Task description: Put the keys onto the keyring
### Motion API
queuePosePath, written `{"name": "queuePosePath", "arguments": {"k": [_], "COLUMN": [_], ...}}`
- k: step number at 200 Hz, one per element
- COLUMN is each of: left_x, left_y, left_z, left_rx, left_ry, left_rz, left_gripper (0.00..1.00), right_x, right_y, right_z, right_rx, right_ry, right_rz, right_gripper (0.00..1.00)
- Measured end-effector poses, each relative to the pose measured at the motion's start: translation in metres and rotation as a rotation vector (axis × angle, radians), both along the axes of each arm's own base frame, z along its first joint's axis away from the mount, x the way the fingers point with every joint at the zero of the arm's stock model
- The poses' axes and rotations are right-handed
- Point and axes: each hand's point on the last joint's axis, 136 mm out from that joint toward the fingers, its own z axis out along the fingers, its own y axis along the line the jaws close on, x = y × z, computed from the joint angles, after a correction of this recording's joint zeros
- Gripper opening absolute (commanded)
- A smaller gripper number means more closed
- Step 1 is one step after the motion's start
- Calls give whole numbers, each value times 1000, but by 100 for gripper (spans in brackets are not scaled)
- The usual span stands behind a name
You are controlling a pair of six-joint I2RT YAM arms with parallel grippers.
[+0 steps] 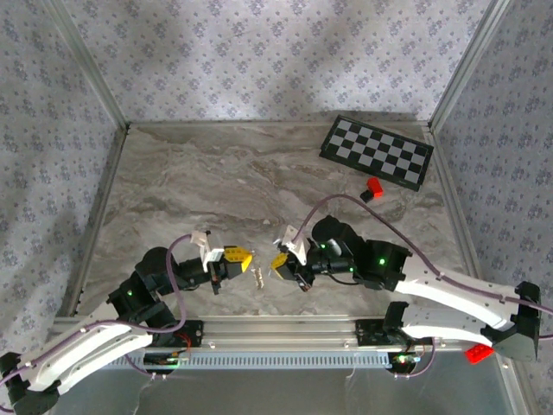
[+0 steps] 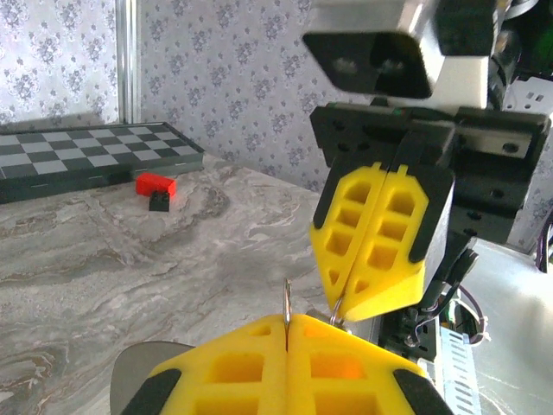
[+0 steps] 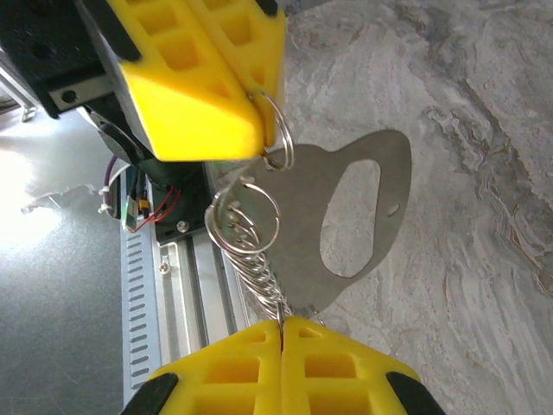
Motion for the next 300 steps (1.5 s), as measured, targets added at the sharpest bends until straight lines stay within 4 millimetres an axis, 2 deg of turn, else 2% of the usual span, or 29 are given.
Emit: {"name": "queuePosePath", "arguments": {"k": [28, 64, 91, 118, 152, 188, 211, 242, 300], "left_x": [0, 0, 0, 2, 4, 8, 10, 12, 12], "left_y": [0, 0, 0, 0, 1, 3, 4, 5, 5], "left_z": [0, 0, -1, -1, -1, -3, -4, -4, -5], "left_rx": [1, 1, 2, 3, 4, 10, 13, 15, 21], "left_ry": [1, 1, 1, 1, 1, 3, 1, 1, -1], "left_rz": [-3, -2, -1, 10, 25, 51, 63, 73, 73], "left_gripper": [0, 0, 0, 0, 0, 0, 0, 0, 0], "right_x": [1, 8, 33, 64, 82, 96, 107, 121, 124], "right_y": [-1, -7, -21, -44, -72, -84, -84, -71, -66], "right_z": [4, -2, -19, -60, -120, -153, -167, -175, -180], "right_rx": [16, -14, -139, -336, -583, -684, -727, -748, -758], "right_ry": [1, 22, 67, 133, 226, 305, 346, 356, 367], "right_rz": [0, -35, -167, -342, -486, -553, -573, -568, -557], "right_gripper": [0, 0, 0, 0, 0, 0, 0, 0, 0]}}
